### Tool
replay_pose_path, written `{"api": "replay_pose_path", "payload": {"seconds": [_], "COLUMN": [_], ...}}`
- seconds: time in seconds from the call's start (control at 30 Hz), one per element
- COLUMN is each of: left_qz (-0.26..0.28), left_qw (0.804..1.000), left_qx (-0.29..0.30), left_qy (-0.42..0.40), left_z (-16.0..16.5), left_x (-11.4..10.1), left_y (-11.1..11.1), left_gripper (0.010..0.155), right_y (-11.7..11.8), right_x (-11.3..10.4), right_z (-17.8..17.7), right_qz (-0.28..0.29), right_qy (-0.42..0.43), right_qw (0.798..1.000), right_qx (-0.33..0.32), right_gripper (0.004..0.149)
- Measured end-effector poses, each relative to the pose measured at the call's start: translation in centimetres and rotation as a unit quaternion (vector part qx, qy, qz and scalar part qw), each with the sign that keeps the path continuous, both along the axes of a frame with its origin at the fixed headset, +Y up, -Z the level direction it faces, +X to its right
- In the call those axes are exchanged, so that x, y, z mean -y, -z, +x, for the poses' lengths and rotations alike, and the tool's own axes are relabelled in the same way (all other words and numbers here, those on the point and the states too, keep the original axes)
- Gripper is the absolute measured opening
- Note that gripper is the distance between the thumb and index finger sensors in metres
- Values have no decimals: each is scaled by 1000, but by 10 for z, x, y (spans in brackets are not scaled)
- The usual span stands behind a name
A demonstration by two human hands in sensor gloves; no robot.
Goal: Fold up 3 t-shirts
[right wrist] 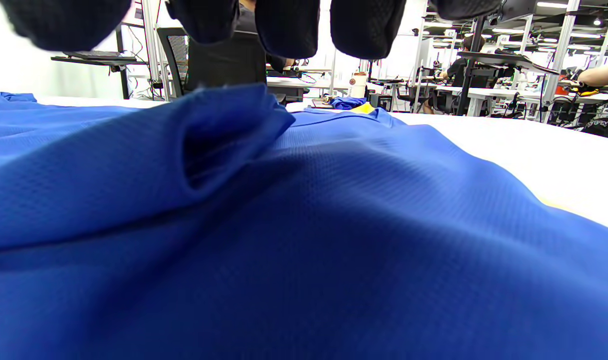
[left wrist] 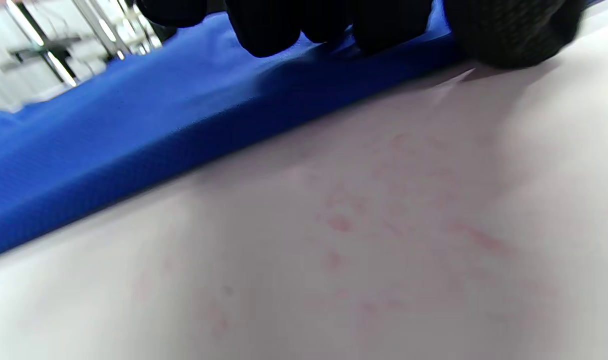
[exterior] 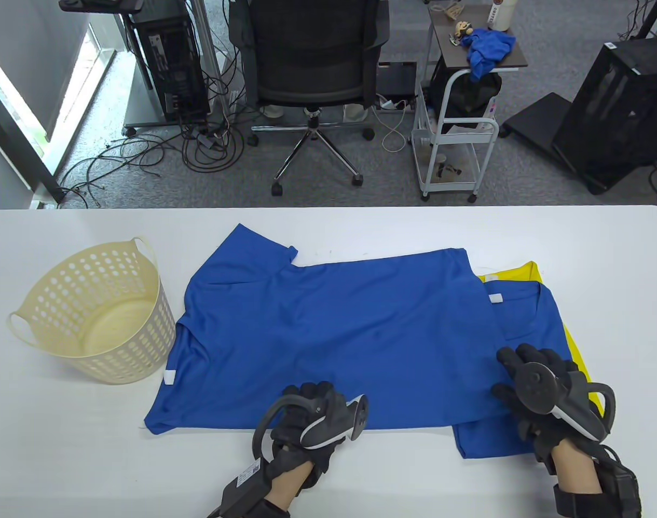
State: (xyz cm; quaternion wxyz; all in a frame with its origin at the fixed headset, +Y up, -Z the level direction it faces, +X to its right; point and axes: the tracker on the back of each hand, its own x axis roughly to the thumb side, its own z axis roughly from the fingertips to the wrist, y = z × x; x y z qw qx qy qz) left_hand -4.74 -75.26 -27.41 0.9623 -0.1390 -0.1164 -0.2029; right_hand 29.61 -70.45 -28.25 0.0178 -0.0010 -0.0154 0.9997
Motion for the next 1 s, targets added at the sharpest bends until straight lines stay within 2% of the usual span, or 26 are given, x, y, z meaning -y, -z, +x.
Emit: {"api": "replay_pose_path", "payload": {"seconds": [0.1,0.2,0.37,0.57,0.63,0.7,0.8,0.9,1.0], "left_qz": [13,-5,19,29,37,52,76,98,117], "left_qw": [1000,999,1000,999,999,998,994,990,988], "left_qx": [9,9,-3,5,6,-3,-17,-31,-42], "left_qy": [-26,-34,-17,-18,-24,-34,-76,-93,-97], "left_z": [1,1,1,2,1,-1,-9,-12,-9], "left_x": [0,0,-1,0,-2,-12,-32,-49,-69], "left_y": [0,1,2,3,5,6,8,14,22], "left_gripper": [65,58,46,44,44,44,44,44,45], "right_y": [-1,0,1,0,0,3,12,24,32], "right_x": [-1,-1,0,-2,-8,-15,-34,-52,-52], "right_z": [0,1,2,2,3,5,-3,-29,-61], "right_qz": [0,0,-3,3,23,39,10,-28,-47], "right_qy": [3,7,12,16,24,36,103,135,166], "right_qw": [1000,1000,1000,1000,999,999,994,990,983], "right_qx": [-2,-1,-2,-6,-4,-5,-25,-35,-57], "right_gripper": [66,66,66,65,64,57,53,56,57]}}
